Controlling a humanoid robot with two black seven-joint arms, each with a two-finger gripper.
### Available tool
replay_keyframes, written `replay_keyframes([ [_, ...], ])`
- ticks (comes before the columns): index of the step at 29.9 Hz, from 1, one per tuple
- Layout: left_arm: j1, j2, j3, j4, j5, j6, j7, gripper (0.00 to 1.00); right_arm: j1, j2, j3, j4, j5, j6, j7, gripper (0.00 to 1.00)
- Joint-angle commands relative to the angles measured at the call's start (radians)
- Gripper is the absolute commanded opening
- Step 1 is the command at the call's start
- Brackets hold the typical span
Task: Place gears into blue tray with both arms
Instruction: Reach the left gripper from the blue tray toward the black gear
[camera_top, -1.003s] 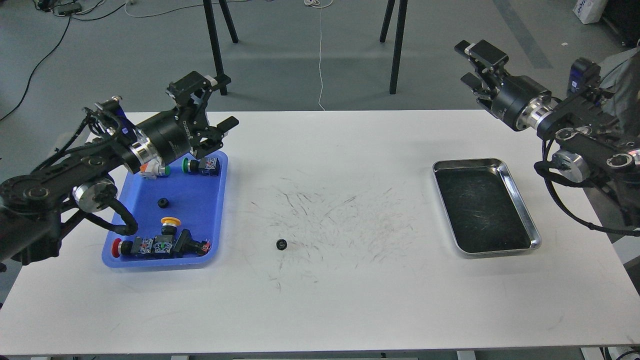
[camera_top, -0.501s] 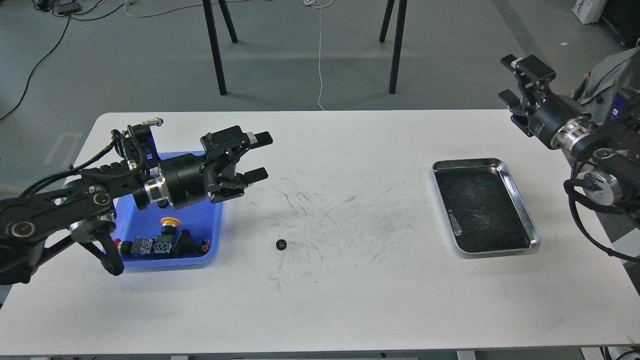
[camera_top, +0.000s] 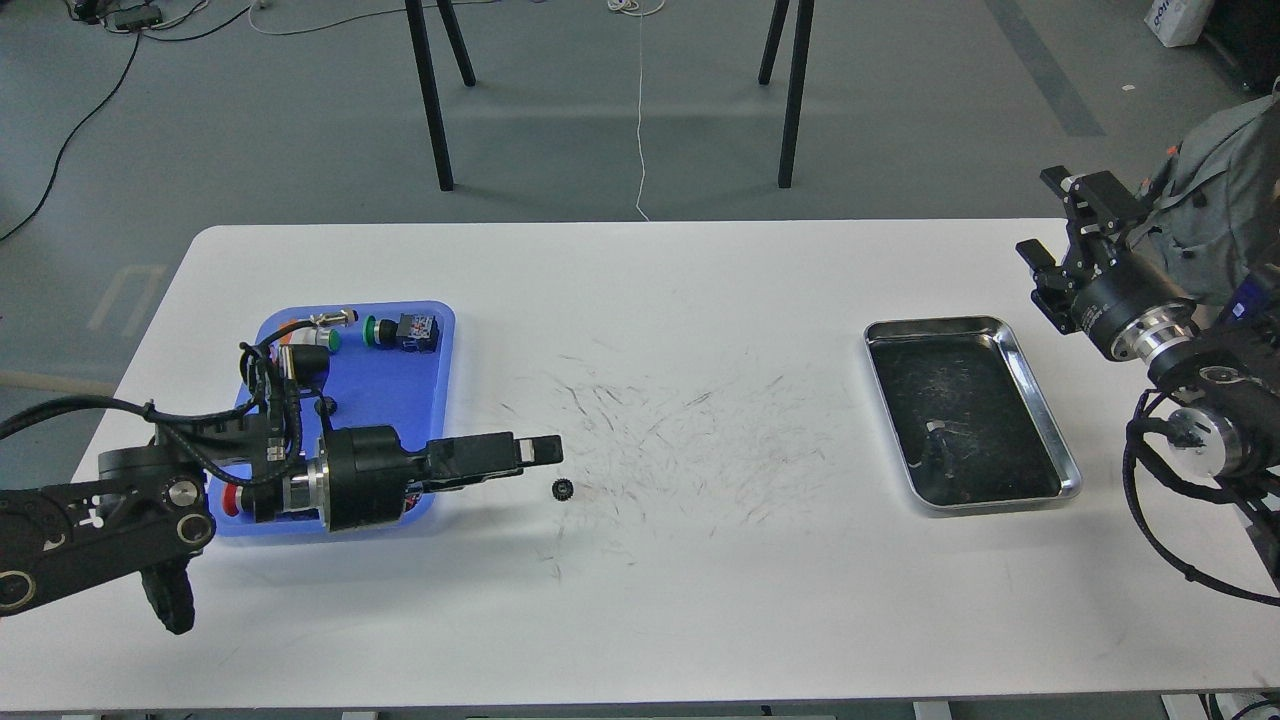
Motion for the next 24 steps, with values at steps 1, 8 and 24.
replay_keyframes([
  [1, -0.006, 0.017, 0.004, 0.000, 0.015, 0.041, 0.000, 0.99, -0.007, 0.009, 0.004, 0.011, 0.000, -0.007, 0.000, 0.92],
  [8, -0.022, 0.086, 0.013, -0.042, 0.012, 0.037, 0.000, 0.99, -0.002, 0.025, 0.003, 0.011, -0.003, -0.013, 0.000, 0.92],
  [24, -0.152, 0.095, 0.051, -0.066, 0.254, 0.121, 0.000, 1.00, -0.002, 0.035, 0.006, 0.011, -0.003, -0.018, 0.000, 0.92],
])
